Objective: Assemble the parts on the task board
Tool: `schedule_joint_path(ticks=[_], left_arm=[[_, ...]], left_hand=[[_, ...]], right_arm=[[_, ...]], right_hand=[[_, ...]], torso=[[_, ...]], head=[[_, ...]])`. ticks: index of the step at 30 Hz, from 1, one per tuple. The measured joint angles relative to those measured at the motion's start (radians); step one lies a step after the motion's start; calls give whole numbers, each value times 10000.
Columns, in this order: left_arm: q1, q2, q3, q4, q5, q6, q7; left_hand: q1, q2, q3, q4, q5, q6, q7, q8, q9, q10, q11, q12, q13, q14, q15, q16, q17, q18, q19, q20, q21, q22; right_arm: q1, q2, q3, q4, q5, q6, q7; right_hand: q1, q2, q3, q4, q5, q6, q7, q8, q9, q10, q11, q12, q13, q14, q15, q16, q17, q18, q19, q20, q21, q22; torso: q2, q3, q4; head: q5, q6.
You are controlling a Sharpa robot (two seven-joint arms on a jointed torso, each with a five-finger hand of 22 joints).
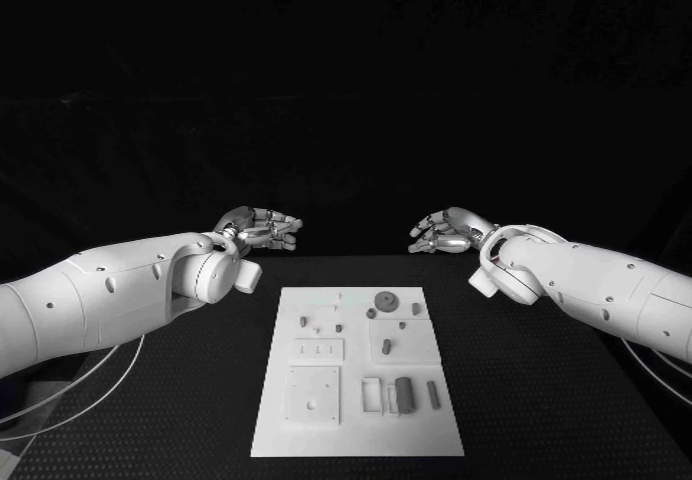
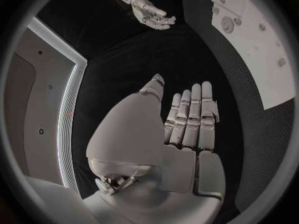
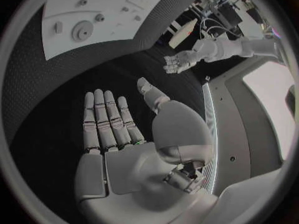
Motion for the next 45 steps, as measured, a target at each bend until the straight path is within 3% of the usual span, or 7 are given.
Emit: schedule_joint_path(ticks=[9, 11, 15, 20, 30, 37, 45], left_arm=[[201, -458, 14, 975, -176, 216, -25], [243, -646, 8, 1293, -86, 234, -34], [367, -754, 4, 1726, 43, 275, -38], [496, -991, 7, 2134, 119, 299, -38], [701, -1333, 9, 2648, 128, 285, -26], [789, -1481, 6, 2819, 118, 277, -29], [804, -1506, 4, 2826, 115, 272, -35]], left_hand=[[501, 51, -554, 300, 0, 170, 43, -251, -233, 605, -17, -25, 76, 728, -195, 260, 280, 153, 685, -232, 228, 30], [501, 51, -597, 292, 0, 198, 16, -259, -251, 605, -17, -46, 66, 729, -195, 196, 294, 151, 685, -232, 176, 12], [501, 50, -692, 305, 0, 205, 8, -307, -285, 605, -16, -159, 38, 728, -195, 125, 314, 147, 685, -231, 144, -26], [501, 51, -737, 295, 0, 206, 8, -307, -296, 605, -17, -183, 31, 728, -194, 122, 318, 129, 685, -231, 138, -30], [501, 50, -746, 304, 0, 205, 8, -307, -318, 604, -16, -230, 27, 727, -195, 120, 331, 75, 685, -231, 106, -28], [501, 50, -800, 304, 0, 205, 8, -345, -330, 604, -17, -230, 18, 727, -195, 81, 350, 70, 685, -231, 106, -28], [501, 50, -824, 328, 0, 205, 8, -345, -339, 604, -16, -269, 18, 727, -195, 76, 349, 56, 685, -231, 107, -27]], right_arm=[[-142, 333, 10, -79, -3039, 66, -225], [-213, 437, 7, -61, -3645, 90, -308], [-320, 483, 7, -11, -4640, 154, -424], [-424, 723, -2, 61, -5641, 152, -581], [-510, 1002, 9, 262, -7017, 129, -931], [-620, 1105, 8, 215, -7534, 106, -1137], [-647, 948, 5, 391, -8018, 22, -1432]], right_hand=[[226, -226, 321, -138, -1, 926, 129, 234, 327, 1506, -521, 257, 327, 1786, -786, 796, 885, 86, 1826, -447, 634, 239], [404, -404, 335, -152, -1, 1410, 78, 353, 692, 2254, -802, 321, 662, 2974, -1433, 1711, 1788, 140, 3220, -947, 1344, 286], [474, -474, 262, -162, -1, 1510, 30, 143, 759, 2590, -1071, 240, 881, 4231, -1893, 3143, 2811, 73, 4731, -1593, 2518, 313], [631, -415, 221, -178, 29, 1855, -40, -110, 590, 2767, -1214, -43, 1004, 4830, -2042, 4640, 3756, -171, 5486, -2186, 4019, 297], [879, -326, 1094, -151, 30, 2182, -99, -297, 459, 2834, -1212, -565, 888, 5144, -2102, 5363, 4062, -343, 5585, -2438, 5301, 280], [879, -326, 1425, -166, 29, 2184, -99, -404, 404, 2831, -1209, -815, 726, 5196, -2062, 5461, 4064, -407, 5514, -2508, 5537, 277], [850, -539, 1480, -166, 29, 2183, -100, -463, 368, 2789, -1211, -963, 623, 5197, -1990, 5556, 4064, -412, 5493, -2527, 5694, 289]], torso=[[284, -15, 287], [378, -25, 360], [572, -58, 496], [785, -117, 673], [1156, -201, 924], [1336, -225, 1014], [1492, -232, 1034]], head=[[-211, -197], [-271, -242], [-399, -336], [-449, -392], [-591, -309], [-625, -173], [-545, -118]])
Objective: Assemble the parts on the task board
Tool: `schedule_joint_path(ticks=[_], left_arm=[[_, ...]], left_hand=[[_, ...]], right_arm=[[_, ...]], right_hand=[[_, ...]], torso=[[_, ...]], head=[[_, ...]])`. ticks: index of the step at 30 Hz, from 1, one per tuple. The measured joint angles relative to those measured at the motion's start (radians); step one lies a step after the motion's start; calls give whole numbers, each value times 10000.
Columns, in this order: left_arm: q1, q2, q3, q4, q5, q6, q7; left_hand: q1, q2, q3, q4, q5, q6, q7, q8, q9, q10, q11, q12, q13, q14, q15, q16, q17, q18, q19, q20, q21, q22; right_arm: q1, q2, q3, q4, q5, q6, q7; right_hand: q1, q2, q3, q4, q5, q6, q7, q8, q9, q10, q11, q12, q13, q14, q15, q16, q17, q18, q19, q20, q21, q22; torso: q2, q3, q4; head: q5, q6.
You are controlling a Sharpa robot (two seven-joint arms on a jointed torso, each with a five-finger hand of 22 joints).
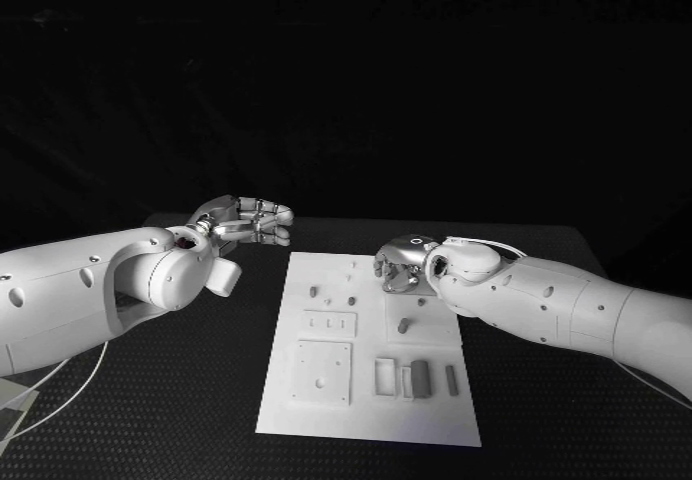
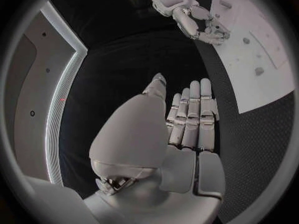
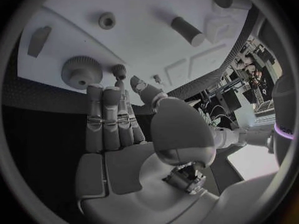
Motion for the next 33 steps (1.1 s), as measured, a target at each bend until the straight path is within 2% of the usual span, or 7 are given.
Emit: schedule_joint_path(ticks=[9, 16, 19, 20, 29, 33], left_arm=[[4, -54, 0, -69, -1, 0, -18], [5, -82, -4, -67, -1, 0, -27], [5, -79, -4, -68, -1, 0, -31], [5, -79, -4, -70, -1, 1, -33], [6, -81, -4, -110, -1, 2, -40], [6, -84, -4, -112, -1, 3, -43]], left_hand=[[0, 0, -34, -23, 0, 0, 0, -41, -15, 0, 0, -42, -9, 0, 0, -39, 34, -21, 0, 1, -41, -16], [0, 0, -34, -23, 0, 0, 0, -40, -24, 0, 0, -42, -9, -1, 0, -39, 34, -60, 0, 1, -42, -15], [0, 0, -34, -23, 0, 0, 0, -40, -24, 0, 0, -42, -9, -1, 0, -39, 34, -61, 0, 0, -42, -15], [0, 0, -34, -22, 0, 0, 0, -41, -24, 0, 0, -42, -8, -1, 0, -39, 34, -61, 0, 1, -42, -15], [0, 0, -34, -23, 0, 0, 0, -40, -33, 0, 0, -79, -8, -1, 0, -39, 34, -67, 2, -1, -42, -14], [0, 0, -34, -23, 0, 0, 0, -40, -44, 0, 0, -79, -8, -1, 0, -73, 57, -137, 36, -36, -42, -24]], right_arm=[[4, -160, 4, 275, -269, -283, -225], [3, -251, 3, 376, -473, -539, -415], [3, -295, 3, 514, -540, -634, -522], [2, -310, 3, 560, -558, -656, -554], [2, -369, 3, 580, -723, -697, -772], [2, -357, 4, 605, -776, -607, -793]], right_hand=[[-136, -256, 16, 17, 0, -2, -2, -116, -37, -53, -15, -9, -107, 16, 85, 149, 32, -3, -1, 4, 149, 3], [-183, -420, 43, 12, 0, -41, 32, -116, -53, -120, -55, -9, -186, 13, 90, 257, 42, -5, -2, 8, 250, 4], [-235, -472, 83, 29, 0, -41, 32, -116, -52, -121, -54, -9, -187, 56, 153, 465, 111, -8, 39, -31, 423, 6], [-236, -474, 83, 29, 0, -40, 34, -116, -52, -216, 37, -9, -187, 66, 162, 506, 121, -157, 80, -71, 429, 6], [-236, -473, 138, 29, 0, 72, 40, -116, -52, -249, 66, -8, -186, 76, 174, 637, 152, -164, 94, -84, 549, 6], [-236, -473, 138, 29, 0, 108, 12, -116, -48, -248, 67, -8, -195, 75, 174, 700, 161, -168, 113, -100, 612, 6]], torso=[[104, -8, 18], [164, 0, 24], [190, 3, 25], [196, 4, 26], [246, 2, 42], [264, -1, 49]], head=[[-27, 6], [-49, 49], [-59, 65], [-63, 67], [-116, 73], [-128, 102]])
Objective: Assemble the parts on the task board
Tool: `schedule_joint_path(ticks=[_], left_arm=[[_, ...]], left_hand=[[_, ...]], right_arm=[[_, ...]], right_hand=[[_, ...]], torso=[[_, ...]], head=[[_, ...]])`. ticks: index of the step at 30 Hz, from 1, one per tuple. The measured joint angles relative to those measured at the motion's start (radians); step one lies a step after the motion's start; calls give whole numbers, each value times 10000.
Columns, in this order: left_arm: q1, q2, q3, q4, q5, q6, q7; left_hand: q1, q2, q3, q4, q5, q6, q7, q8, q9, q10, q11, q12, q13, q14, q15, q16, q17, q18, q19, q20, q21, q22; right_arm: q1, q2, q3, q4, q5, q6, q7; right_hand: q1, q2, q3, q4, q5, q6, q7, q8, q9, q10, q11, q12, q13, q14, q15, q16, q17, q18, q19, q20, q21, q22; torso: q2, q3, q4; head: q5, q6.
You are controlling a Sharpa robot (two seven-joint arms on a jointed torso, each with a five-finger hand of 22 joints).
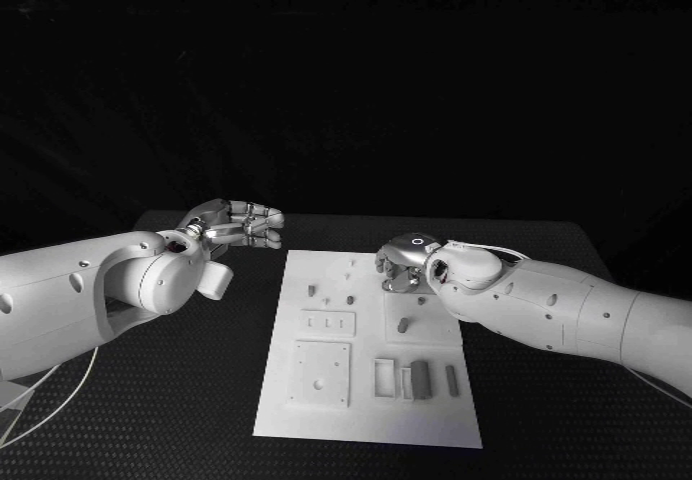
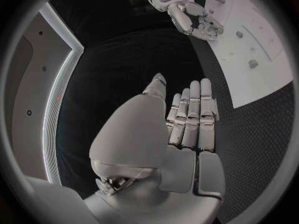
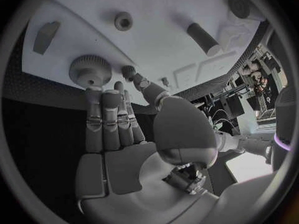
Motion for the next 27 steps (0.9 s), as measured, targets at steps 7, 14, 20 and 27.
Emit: schedule_joint_path(ticks=[7, 14, 20, 27], left_arm=[[0, -2, 0, -21, 0, 3, -1], [1, 6, -1, -32, -6, 12, -17], [1, 34, -1, -54, -12, 19, -37], [13, 30, 0, -47, -17, 21, -42]], left_hand=[[0, 0, 0, 0, 0, 29, -29, 0, 0, 0, 0, -38, -8, 0, 0, -6, 1, -4, 0, 0, -36, 1], [0, 0, 0, 0, 0, 29, -28, -40, -11, 0, 0, -38, -8, 0, 0, -6, 12, -6, 0, 1, -35, -6], [0, 0, 0, 0, 0, 28, -28, -39, -12, 0, 0, -80, -8, 0, 0, -45, 15, -10, 0, 1, -73, -12], [0, 0, 0, 0, 0, 28, -28, -40, -20, 0, 0, -80, -8, 0, 0, -45, 24, -14, -1, 1, -73, -11]], right_arm=[[0, -11, 0, 12, -138, 178, -16], [-2, -17, 0, -88, -238, 396, -25], [4, -18, 9, -94, -284, 526, -26], [25, 20, 24, -116, -311, 584, -20]], right_hand=[[0, 0, 38, -18, 0, 49, -36, 0, 11, 1, 2, 0, 1, 0, 0, 92, 3, -94, 34, -7, 62, -1], [0, 1, 55, -1, 0, 190, -66, 0, 52, 58, 61, 44, 3, 37, -37, 207, 3, -142, -18, -59, 178, -2], [0, 1, 83, -29, 0, 268, -136, 51, 70, 93, 96, 44, 21, 72, -72, 338, 22, -150, 15, -93, 335, -2], [-18, 103, 83, -29, 0, 443, -171, 112, 114, 171, 123, 98, 89, 99, -99, 484, 32, -151, 16, -92, 490, -3]], torso=[[35, 3, 0], [68, 5, 3], [88, 6, 7], [116, 5, 14]], head=[[4, 91], [-101, 142], [-151, 98], [-131, 55]])
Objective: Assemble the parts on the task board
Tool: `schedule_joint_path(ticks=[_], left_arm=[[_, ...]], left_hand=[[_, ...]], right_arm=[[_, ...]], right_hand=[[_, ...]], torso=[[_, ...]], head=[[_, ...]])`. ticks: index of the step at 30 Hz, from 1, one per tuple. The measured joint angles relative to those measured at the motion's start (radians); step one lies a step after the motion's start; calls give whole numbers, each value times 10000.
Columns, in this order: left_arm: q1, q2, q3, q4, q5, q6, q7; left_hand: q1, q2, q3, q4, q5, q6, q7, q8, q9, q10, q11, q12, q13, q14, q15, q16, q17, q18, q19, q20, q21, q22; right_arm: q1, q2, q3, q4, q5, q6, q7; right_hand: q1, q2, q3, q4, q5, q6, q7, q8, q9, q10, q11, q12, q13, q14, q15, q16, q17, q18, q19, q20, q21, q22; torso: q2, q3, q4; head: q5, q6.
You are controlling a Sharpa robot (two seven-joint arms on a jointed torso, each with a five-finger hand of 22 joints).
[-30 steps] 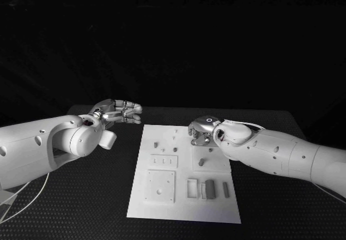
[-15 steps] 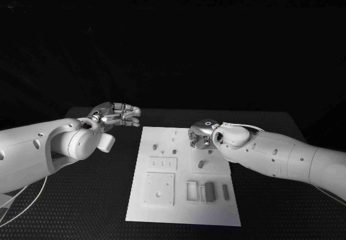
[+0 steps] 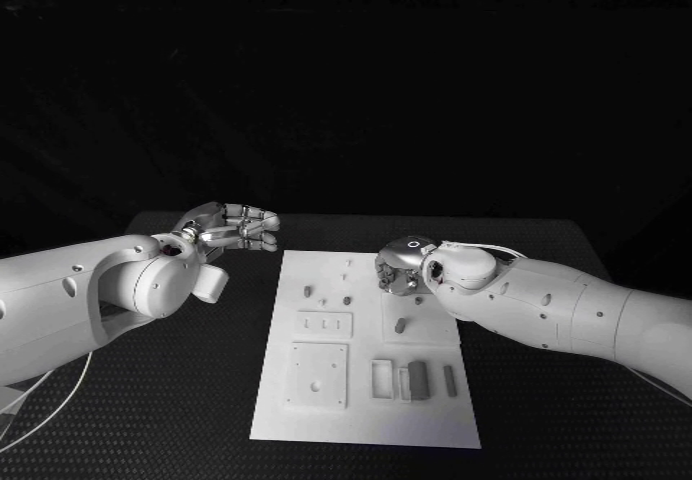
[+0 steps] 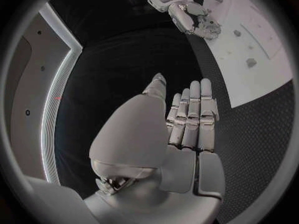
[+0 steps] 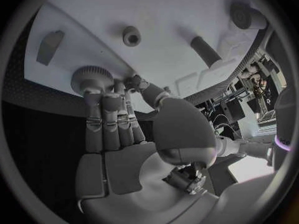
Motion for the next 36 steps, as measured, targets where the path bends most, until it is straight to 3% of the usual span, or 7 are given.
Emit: schedule_joint_path(ticks=[13, 18, 26, 36], left_arm=[[31, 0, 2, 7, -18, 8, -13], [41, 0, 2, 12, -23, 11, -20], [54, 1, 2, 12, -30, 18, -34], [59, 1, 1, 10, -60, 35, -53]], left_hand=[[0, 0, 0, 0, 0, 0, 0, 0, 1, 0, 0, 0, -8, 0, 0, 0, 8, -5, 0, 0, 0, 1], [0, 0, -27, 27, 0, -1, 1, 0, -7, 0, 0, 0, -8, 0, 0, 0, 8, 94, -1, 1, 0, 2], [0, 0, -27, 27, 0, -1, 1, 0, -7, 0, 0, -36, -7, 0, 0, -37, 16, 94, -1, 1, 0, 1], [0, 0, -55, 0, 0, -1, 1, 0, -9, 0, 0, -36, -7, 0, 0, -38, 16, 90, -1, 1, 1, 2]], right_arm=[[4, 79, 19, -82, -14, 7, 0], [1, 121, 34, -127, -17, -7, -9], [0, 132, 35, -122, 3, -79, -27], [-8, 177, 31, -110, 14, -196, -79]], right_hand=[[-49, 48, 0, 0, 0, 15, -13, 0, 18, 91, -19, 93, 15, -16, -59, 54, -1, -2, 19, 19, 55, -1], [-52, 44, 0, 1, 0, 15, -13, 0, 17, 110, -33, 57, 17, -6, -69, 89, -6, -2, 15, 15, 55, -1], [-359, -263, -59, 59, 0, -106, 107, -105, -9, 119, -16, -97, 17, -51, -24, 89, -83, -2, -6, -2, 92, -2], [-489, -311, -44, 73, 0, -125, 120, -112, -8, 44, -12, -122, -85, -69, -6, 96, -115, -55, -78, -32, 92, -2]], torso=[[29, -10, 12], [41, -10, 12], [52, -10, 8], [64, -5, 1]], head=[[69, -48], [102, -49], [110, -35], [113, -7]])
